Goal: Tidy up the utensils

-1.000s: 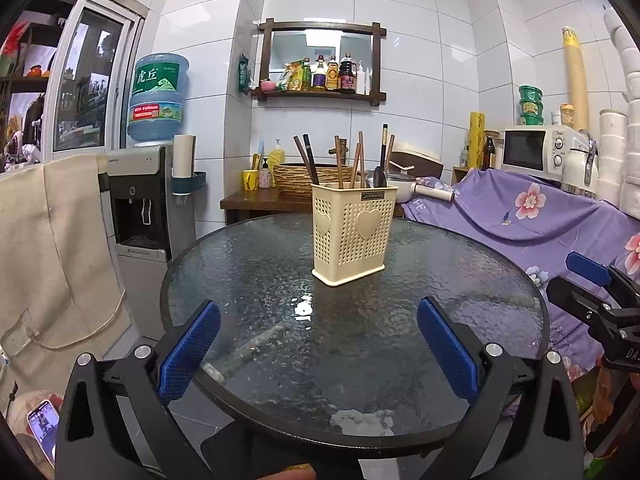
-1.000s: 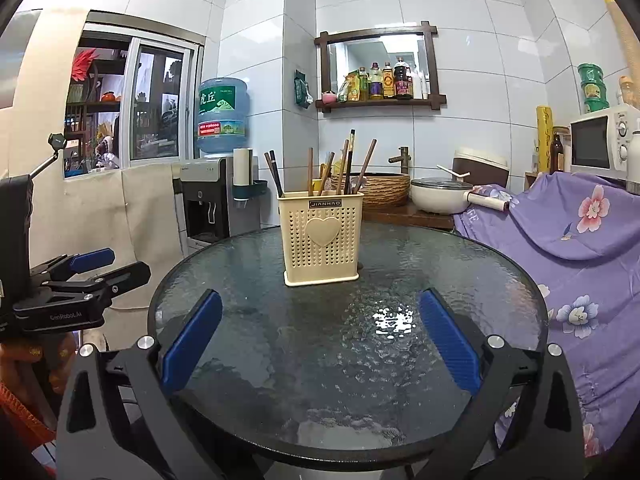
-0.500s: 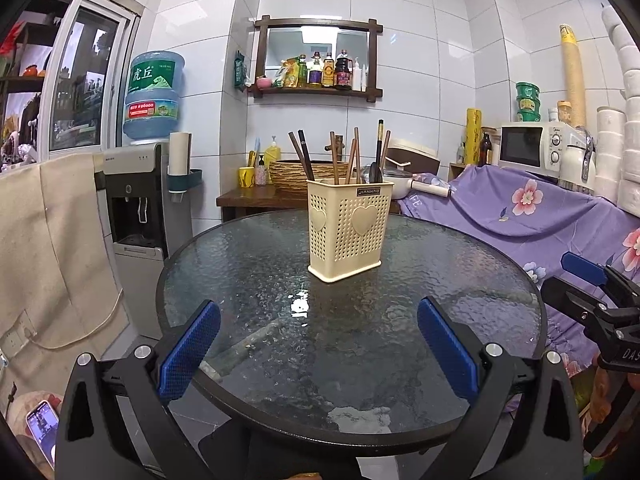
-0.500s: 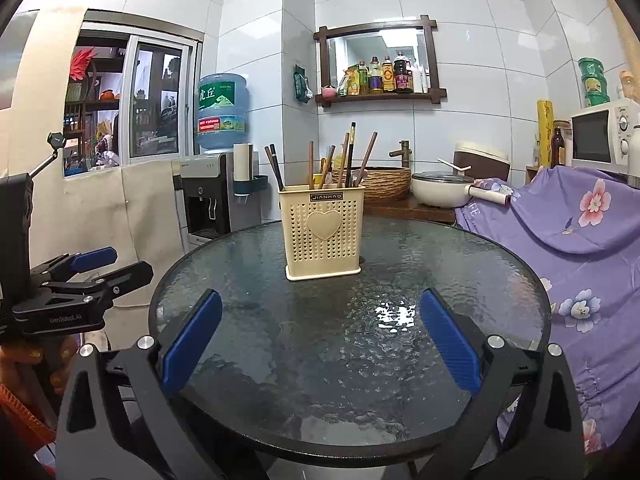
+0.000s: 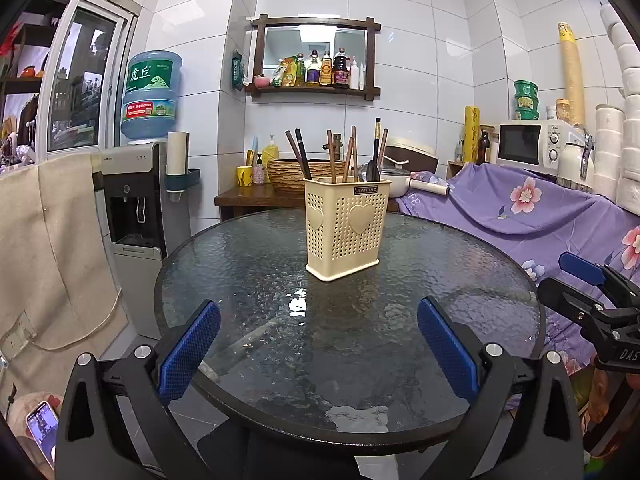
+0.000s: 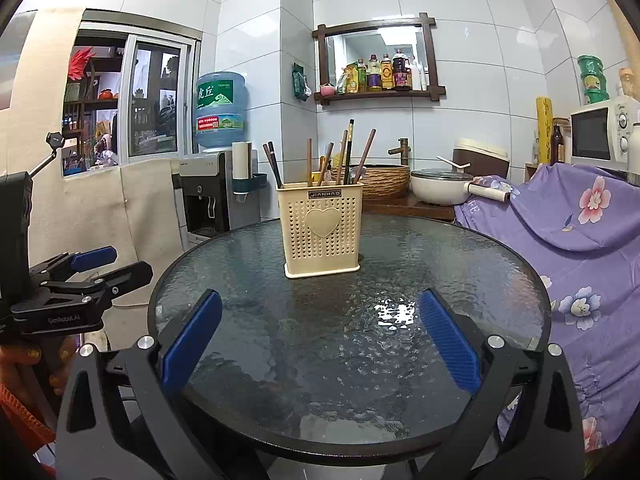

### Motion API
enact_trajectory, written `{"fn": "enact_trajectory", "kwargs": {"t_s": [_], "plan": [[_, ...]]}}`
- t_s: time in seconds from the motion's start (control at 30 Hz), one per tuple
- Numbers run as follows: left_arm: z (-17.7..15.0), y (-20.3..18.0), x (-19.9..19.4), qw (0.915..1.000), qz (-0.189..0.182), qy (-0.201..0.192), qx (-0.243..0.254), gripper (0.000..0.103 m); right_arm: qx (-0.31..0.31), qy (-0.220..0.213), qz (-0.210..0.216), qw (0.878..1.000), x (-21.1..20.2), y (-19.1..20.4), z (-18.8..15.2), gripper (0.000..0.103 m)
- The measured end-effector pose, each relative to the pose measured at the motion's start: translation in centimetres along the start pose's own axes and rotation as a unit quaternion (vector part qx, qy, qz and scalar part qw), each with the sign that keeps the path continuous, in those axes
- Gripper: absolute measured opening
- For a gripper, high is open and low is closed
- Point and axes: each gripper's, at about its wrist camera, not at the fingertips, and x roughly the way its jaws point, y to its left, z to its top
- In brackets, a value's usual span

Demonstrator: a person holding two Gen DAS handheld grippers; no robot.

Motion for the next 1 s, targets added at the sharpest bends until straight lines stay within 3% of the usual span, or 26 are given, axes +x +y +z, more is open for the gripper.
{"fn": "enact_trajectory", "kwargs": {"t_s": [1.0], "plan": [[-0.07,0.30,0.24,1.0000,0.003,0.004,0.002,0.097,0.002,0.004,0.001,1.000,0.35,-0.22,-0.09,0.097]]}}
